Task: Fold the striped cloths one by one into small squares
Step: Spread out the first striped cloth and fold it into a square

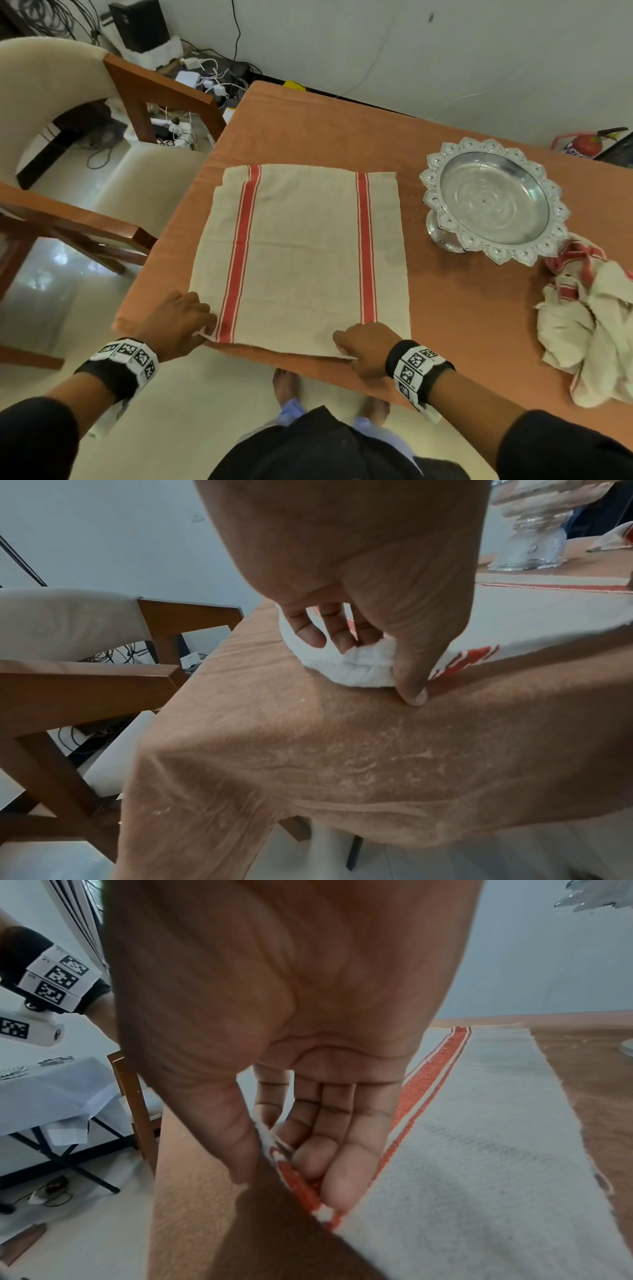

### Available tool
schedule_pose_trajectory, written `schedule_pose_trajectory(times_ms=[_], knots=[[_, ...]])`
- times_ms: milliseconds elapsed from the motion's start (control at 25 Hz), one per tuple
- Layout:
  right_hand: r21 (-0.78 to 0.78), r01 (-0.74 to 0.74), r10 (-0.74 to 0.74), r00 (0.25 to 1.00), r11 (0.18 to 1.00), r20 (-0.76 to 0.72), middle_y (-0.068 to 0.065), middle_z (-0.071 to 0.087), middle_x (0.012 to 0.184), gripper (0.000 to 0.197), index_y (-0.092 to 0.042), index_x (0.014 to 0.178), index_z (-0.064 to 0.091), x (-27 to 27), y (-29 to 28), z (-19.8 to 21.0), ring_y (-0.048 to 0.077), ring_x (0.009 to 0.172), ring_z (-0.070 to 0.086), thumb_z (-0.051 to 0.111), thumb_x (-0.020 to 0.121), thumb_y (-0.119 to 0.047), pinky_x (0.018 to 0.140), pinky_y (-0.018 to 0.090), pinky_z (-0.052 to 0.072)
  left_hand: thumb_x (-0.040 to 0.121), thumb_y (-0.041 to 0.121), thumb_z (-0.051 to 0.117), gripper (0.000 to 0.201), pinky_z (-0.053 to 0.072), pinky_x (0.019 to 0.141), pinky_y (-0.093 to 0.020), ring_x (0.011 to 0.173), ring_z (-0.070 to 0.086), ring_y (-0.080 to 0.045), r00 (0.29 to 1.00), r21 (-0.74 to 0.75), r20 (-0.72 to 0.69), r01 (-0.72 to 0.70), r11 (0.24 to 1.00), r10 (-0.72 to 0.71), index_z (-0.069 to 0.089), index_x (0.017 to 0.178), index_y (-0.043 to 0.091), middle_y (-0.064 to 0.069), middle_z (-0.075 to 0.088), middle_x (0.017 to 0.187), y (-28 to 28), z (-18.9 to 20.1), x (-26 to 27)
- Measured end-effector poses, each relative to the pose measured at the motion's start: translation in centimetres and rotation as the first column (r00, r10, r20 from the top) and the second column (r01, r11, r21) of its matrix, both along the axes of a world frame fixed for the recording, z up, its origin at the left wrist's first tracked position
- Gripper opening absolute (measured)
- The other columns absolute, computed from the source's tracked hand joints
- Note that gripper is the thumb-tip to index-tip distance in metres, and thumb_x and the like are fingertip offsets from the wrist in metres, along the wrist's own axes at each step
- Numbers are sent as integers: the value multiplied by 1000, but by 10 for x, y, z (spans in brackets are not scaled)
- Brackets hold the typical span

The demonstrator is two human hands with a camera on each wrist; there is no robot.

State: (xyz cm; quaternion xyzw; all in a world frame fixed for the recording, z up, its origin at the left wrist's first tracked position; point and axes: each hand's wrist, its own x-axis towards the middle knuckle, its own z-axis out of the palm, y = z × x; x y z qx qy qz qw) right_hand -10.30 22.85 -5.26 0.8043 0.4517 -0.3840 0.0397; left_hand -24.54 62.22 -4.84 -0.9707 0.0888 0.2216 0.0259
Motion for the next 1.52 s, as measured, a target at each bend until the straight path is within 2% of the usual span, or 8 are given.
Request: schedule_pose_trajectory(times_ms=[120, 320, 480, 680, 880, 1120, 1400, 1520], knots=[[62, 2, -2, 1000, 998, 8, -1, 54, 88, 26, -30, 92, 37, -4, 2, -4, 25, 77, 55, 59, 84, -18, 66, 36, 45, 75, 51, 81, 24, 43, 79, -30, 90, 56, -12, 1000, 93, 8, -11, 996, 11, 69, 95, 42, 19, 67, 93, 6, 1, -2], [110, 10, -10, 1000, 994, -7, -5, 48, 87, 21, -30, 94, 36, -12, 10, -8, 24, 77, 53, 56, 90, -30, 69, 37, 47, 65, 45, 87, 32, 38, 69, -33, 76, 53, -17, 994, 102, 54, -100, 990, 95, 71, 91, 36, 11, 65, 82, 8, 3, -10], [70, -7, 5, 1000, 998, 25, -3, 55, 84, 39, -27, 92, 49, -9, 17, -3, 22, 76, 56, 44, 93, -66, 68, 35, 45, 85, 82, 44, 54, 42, 76, -36, 80, 53, -12, 990, 6, 63, -126, 992, 126, 72, 101, 39, 15, 66, 89, 0, 8, -15], [361, 92, -203, 938, 928, 281, 6, 59, 118, 40, -22, 130, 54, 8, 58, -8, 28, 103, 59, 47, 99, -48, 74, 40, 52, 97, 68, 34, 61, 51, 89, -38, 107, 60, -20, 953, -125, 260, -127, 984, 156, 63, 131, 27, 2, 67, 124, -41, 1, 32], [385, 188, -332, 877, 903, 348, 12, 21, 166, 70, -25, 158, 27, 19, 98, -34, 34, 150, 23, 47, 98, -52, 119, 54, 28, 86, 80, 40, 97, 23, 124, -54, 157, 17, -31, 940, -139, 186, -263, 955, 286, 18, 163, 24, -5, 17, 171, -89, -33, 69], [362, 264, -395, 847, 894, 357, 4, -7, 171, 74, -28, 163, 2, 14, 87, -65, 27, 157, -6, 28, 101, -60, 124, 57, 6, 82, 91, 27, 111, 8, 127, -56, 160, -7, -28, 935, -138, 132, -311, 940, 329, -6, 165, 25, -1, -13, 173, -84, -58, 65], [400, 315, -461, 815, 861, 350, -1, -11, 170, 77, -35, 162, -3, 16, 59, -70, 22, 157, -10, 25, 99, -69, 126, 50, 4, 79, 98, 25, 115, 7, 129, -52, 160, -11, -24, 933, -160, 141, -310, 937, 332, -10, 164, 29, 2, -15, 172, -56, -57, 57], [388, 333, -471, 811, 859, 347, 1, 2, 171, 76, -35, 162, 10, 20, 63, -63, 24, 157, 1, 27, 97, -72, 125, 51, 12, 81, 95, 30, 109, 18, 126, -53, 159, 8, -28, 929, -150, 156, -313, 938, 335, 10, 165, 29, -2, 6, 173, -55, -51, 64]])
